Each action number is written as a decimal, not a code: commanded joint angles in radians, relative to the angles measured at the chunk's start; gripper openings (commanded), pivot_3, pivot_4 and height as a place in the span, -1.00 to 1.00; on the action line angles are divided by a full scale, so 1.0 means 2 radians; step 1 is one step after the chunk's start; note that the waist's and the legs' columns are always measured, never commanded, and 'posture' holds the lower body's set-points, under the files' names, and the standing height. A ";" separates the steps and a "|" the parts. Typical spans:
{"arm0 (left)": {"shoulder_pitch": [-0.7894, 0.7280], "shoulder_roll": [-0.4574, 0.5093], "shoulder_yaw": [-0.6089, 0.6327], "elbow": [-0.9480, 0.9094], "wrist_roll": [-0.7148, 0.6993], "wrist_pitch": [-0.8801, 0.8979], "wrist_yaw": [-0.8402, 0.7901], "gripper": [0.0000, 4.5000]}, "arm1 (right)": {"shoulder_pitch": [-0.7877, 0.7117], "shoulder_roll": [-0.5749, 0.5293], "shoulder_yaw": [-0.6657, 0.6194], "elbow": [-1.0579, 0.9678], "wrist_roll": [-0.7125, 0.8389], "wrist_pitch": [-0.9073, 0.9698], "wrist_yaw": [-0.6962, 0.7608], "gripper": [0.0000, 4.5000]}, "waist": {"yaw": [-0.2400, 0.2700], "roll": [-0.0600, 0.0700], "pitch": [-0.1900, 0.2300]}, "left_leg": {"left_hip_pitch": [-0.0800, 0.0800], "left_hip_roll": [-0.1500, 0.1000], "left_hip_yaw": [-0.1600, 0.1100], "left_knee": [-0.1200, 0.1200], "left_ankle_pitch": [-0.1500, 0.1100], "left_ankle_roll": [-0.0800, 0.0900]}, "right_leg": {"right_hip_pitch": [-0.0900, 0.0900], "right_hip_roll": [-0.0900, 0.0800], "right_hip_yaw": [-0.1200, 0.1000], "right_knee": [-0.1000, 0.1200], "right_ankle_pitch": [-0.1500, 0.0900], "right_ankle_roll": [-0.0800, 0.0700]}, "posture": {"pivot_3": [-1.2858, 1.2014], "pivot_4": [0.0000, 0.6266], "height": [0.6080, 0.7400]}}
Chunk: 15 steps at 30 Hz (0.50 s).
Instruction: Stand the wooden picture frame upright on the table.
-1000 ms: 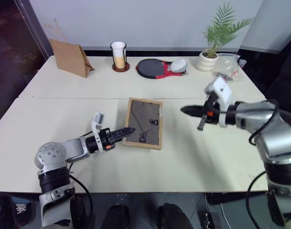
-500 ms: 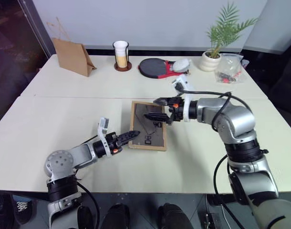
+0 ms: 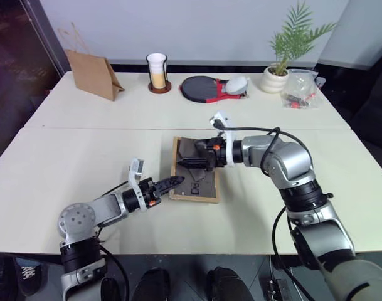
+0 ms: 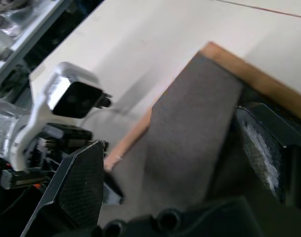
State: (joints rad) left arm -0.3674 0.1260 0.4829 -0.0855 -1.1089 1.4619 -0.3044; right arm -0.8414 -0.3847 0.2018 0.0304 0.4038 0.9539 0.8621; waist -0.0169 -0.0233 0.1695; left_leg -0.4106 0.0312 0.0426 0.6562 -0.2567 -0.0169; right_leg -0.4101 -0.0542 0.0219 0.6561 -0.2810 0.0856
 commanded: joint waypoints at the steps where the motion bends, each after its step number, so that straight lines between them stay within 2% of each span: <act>1: -0.006 -0.004 0.005 -0.005 -0.025 -0.017 0.005 -0.54 | -0.016 -0.007 -0.020 -0.054 0.026 0.015 0.003 0.99 | 0.000 0.000 0.000 | 0.000 0.000 0.000 0.000 0.000 0.000 | 0.000 0.000 0.000 0.000 0.000 0.000 | 0.03 -0.52 1.00; 15: -0.008 0.005 0.001 0.025 -0.045 -0.048 0.023 -0.54 | 0.017 -0.087 -0.078 -0.194 0.091 0.078 -0.009 0.99 | 0.001 0.000 0.000 | -0.001 -0.001 0.000 -0.004 0.000 0.000 | 0.000 -0.001 0.000 -0.005 0.000 0.000 | 0.03 -0.52 1.00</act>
State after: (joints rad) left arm -0.3681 0.1295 0.4827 -0.0321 -1.1692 1.3890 -0.2550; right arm -0.8054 -0.5464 0.0660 -0.3024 0.5585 1.1216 0.8388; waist -0.0147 -0.0233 0.1695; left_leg -0.4118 0.0296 0.0427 0.6477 -0.2567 -0.0169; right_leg -0.4107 -0.0569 0.0210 0.6471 -0.2811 0.0854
